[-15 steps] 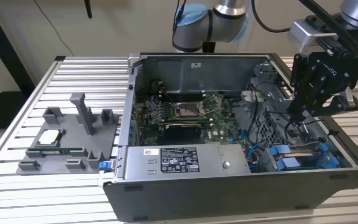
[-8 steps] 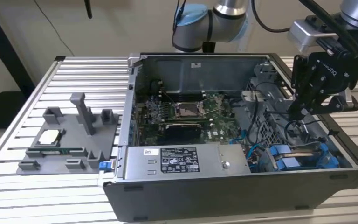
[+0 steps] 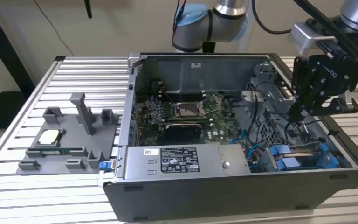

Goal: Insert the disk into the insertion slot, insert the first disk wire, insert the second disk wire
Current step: 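Insert the first disk wire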

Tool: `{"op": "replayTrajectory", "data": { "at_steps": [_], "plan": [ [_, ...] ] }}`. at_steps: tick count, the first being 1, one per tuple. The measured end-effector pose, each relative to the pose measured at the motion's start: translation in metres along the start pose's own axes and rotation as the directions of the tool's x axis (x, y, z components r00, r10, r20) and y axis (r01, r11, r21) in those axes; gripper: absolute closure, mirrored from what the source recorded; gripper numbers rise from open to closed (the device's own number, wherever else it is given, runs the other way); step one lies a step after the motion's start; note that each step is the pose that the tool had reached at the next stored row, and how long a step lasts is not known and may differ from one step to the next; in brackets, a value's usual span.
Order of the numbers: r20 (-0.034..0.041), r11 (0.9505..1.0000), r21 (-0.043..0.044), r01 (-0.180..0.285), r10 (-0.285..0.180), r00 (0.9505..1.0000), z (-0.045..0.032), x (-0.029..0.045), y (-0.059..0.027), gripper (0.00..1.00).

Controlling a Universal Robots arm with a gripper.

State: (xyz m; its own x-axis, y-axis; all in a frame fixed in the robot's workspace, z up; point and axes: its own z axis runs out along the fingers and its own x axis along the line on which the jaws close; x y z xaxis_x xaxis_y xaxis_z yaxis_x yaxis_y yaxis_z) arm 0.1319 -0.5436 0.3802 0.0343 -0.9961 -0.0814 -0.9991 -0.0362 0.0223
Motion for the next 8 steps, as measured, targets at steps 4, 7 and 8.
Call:
{"op": "replayTrajectory", "data": {
  "at_steps": [4, 7, 8],
  "plan": [
    [0.0001, 1.0000, 0.0000, 0.000, 0.000, 1.0000, 0.0036, 0.0025, -0.0068, 0.81],
    [-0.0005, 1.0000, -0.0002, 0.000, 0.000, 1.0000, 0.0056, 0.0045, -0.0125, 0.81],
    [-0.0008, 1.0000, -0.0002, 0.000, 0.000, 1.0000, 0.0060, 0.0054, -0.0138, 0.81]
  ]
}}
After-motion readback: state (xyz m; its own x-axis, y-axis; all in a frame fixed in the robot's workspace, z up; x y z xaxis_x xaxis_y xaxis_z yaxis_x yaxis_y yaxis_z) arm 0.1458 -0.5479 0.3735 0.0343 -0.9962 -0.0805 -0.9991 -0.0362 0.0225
